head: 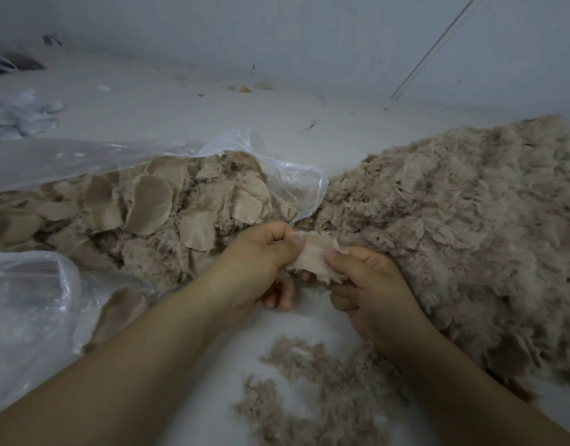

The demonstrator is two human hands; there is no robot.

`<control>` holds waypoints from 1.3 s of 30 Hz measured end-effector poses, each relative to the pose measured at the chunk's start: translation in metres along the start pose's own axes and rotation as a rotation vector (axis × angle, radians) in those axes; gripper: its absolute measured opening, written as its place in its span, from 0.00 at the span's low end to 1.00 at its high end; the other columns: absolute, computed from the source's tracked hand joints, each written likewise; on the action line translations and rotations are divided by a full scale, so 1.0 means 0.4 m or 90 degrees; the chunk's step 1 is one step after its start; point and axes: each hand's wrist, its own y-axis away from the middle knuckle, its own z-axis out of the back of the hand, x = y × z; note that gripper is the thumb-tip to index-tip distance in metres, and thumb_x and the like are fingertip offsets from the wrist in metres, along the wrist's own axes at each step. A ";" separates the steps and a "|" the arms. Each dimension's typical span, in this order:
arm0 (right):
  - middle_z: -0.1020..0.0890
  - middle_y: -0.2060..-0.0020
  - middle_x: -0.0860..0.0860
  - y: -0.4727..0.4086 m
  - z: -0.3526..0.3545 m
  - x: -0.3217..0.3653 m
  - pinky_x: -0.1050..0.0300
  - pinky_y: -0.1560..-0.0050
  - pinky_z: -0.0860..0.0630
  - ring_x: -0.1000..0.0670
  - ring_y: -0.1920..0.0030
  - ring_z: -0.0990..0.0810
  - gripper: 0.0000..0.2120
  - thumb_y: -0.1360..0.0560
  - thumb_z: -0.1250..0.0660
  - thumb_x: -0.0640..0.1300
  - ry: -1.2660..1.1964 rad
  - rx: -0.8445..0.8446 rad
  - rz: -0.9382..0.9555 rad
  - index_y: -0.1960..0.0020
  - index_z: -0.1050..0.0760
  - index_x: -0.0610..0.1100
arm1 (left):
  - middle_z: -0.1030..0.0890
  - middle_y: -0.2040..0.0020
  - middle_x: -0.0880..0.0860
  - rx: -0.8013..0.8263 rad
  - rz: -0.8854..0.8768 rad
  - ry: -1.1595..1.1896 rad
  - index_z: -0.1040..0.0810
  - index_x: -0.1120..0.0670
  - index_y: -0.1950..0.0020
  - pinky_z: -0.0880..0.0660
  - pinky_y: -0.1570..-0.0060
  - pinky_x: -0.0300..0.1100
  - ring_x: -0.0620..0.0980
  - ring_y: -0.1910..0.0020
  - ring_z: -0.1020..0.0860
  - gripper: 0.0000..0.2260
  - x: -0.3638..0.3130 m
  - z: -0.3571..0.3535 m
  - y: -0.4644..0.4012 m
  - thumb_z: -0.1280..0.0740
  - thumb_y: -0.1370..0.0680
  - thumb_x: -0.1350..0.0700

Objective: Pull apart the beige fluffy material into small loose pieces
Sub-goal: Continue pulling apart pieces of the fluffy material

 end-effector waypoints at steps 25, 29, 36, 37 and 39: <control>0.22 0.77 0.49 0.008 -0.010 -0.006 0.67 0.79 0.33 0.57 0.79 0.27 0.12 0.25 0.34 0.43 -0.016 -0.058 0.025 0.61 0.18 0.38 | 0.27 0.80 0.56 0.007 0.032 -0.010 0.26 0.60 0.74 0.38 0.84 0.32 0.49 0.86 0.31 0.17 -0.021 0.045 0.008 0.30 0.25 0.63; 0.23 0.77 0.50 0.008 -0.007 -0.008 0.66 0.79 0.34 0.57 0.79 0.29 0.11 0.26 0.34 0.45 0.009 -0.081 0.022 0.62 0.18 0.41 | 0.28 0.80 0.57 -0.009 0.026 -0.013 0.27 0.61 0.74 0.38 0.84 0.32 0.50 0.87 0.31 0.17 -0.020 0.045 0.007 0.30 0.25 0.62; 0.18 0.62 0.38 0.003 -0.008 -0.005 0.52 0.58 0.21 0.43 0.62 0.19 0.17 0.31 0.32 0.47 -0.057 -0.132 0.007 0.52 0.21 0.33 | 0.25 0.77 0.60 0.121 0.039 -0.075 0.24 0.62 0.69 0.35 0.83 0.32 0.50 0.86 0.29 0.11 -0.030 0.066 0.020 0.27 0.32 0.57; 0.19 0.59 0.35 0.005 -0.009 -0.005 0.47 0.54 0.23 0.40 0.60 0.20 0.19 0.31 0.31 0.48 -0.044 -0.135 0.011 0.51 0.21 0.31 | 0.22 0.74 0.61 0.167 0.040 -0.102 0.22 0.61 0.67 0.32 0.81 0.34 0.51 0.83 0.27 0.11 -0.034 0.067 0.023 0.26 0.32 0.56; 0.20 0.58 0.33 0.010 -0.011 -0.007 0.44 0.51 0.24 0.38 0.57 0.22 0.19 0.30 0.31 0.50 -0.008 -0.127 0.020 0.52 0.20 0.32 | 0.17 0.67 0.62 0.266 0.042 -0.189 0.16 0.58 0.63 0.25 0.73 0.38 0.53 0.74 0.20 0.12 -0.040 0.059 0.032 0.23 0.30 0.50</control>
